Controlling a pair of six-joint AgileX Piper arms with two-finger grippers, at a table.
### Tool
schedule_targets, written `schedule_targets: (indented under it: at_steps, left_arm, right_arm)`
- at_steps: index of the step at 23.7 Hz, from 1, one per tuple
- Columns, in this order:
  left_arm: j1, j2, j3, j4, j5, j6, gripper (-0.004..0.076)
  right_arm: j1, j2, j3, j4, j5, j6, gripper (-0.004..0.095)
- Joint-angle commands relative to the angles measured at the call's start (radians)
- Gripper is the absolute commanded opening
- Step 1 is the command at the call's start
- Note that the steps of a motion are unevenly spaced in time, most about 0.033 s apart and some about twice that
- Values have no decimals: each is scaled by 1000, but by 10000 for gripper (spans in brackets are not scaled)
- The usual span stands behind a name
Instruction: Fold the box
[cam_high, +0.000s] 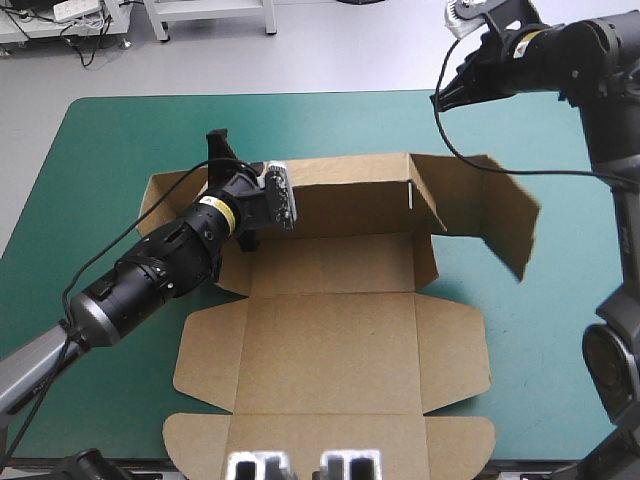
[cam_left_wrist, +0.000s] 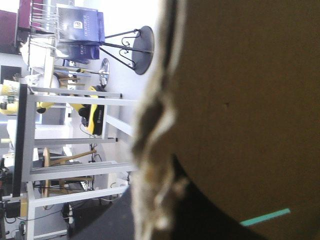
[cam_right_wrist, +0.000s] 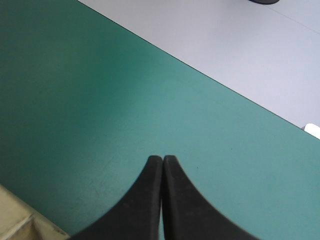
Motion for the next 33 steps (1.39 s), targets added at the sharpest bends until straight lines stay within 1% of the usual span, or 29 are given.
schedule_targets:
  at_steps: [1, 4, 6, 7, 8, 9, 11, 13, 14, 16, 18, 21, 23, 25, 26, 27, 30, 31, 33]
  left_arm:
    - [-3, -35, 9, 109, -68, -129, -10]
    - [-3, -35, 15, 355, -74, -341, -10]
    - [-3, -35, 15, 555, -72, -496, -10]
    - [-3, -35, 15, 676, -75, -600, -10]
    - [-3, -35, 15, 704, -75, -621, -10]
    - [-3, -29, 15, 718, -75, -621, -10]
    - [-3, -7, 15, 730, -37, -621, -10]
    - [-3, 22, 15, 739, 26, -621, -10]
    - [-3, 30, 15, 739, 41, -621, -10]
    - [-3, 50, 15, 739, 66, -621, -10]
    - [-3, 52, 15, 737, 66, -621, -10]
    - [-3, 52, 15, 739, 108, -621, -10]
    - [-3, 52, 15, 739, 118, -621, -10]
    - [-3, 52, 15, 739, 121, -621, -10]
    - [-3, 53, 15, 736, 119, -621, -10]
    - [-3, 54, 17, 737, 119, -621, -10]
    - [-3, 54, 26, 737, 111, -621, -10]
    - [-3, 54, 33, 737, 108, -621, -10]
    - [-3, 54, 37, 728, 95, -621, -10]
  right_arm:
    - [-28, 22, -58, 17, 5, 3, -24]
    - [-58, 68, -58, 34, -16, 22, -25]
    - [-90, 105, -58, 72, -16, 35, -25]
    - [-119, 139, -58, 167, -9, 35, -24]
    - [-133, 157, -58, 227, 1, 33, -24]
    - [-145, 187, -55, 312, 9, 17, -24]
    - [-147, 203, -23, 367, 9, -12, -24]
    - [-150, 203, 51, 371, 9, -28, -25]
    - [-154, 203, 79, 379, 9, -28, -25]
    - [-179, 203, 210, 508, 11, -73, -25]
    - [-186, 198, 305, 584, 11, -131, -24]
    - [-193, 158, 437, 590, 11, -216, -25]
    - [-217, 123, 531, 648, 11, -299, -24]
    - [-245, 90, 618, 746, 11, -398, -24]
    - [-262, 76, 661, 793, 11, -466, -24]
    - [-279, 54, 707, 869, 9, -545, -24]
    - [-323, -1, 837, 1011, 5, -756, -24]
    - [-330, -16, 868, 1040, 0, -795, -24]
    - [-336, -49, 933, 1048, -22, -862, -24]
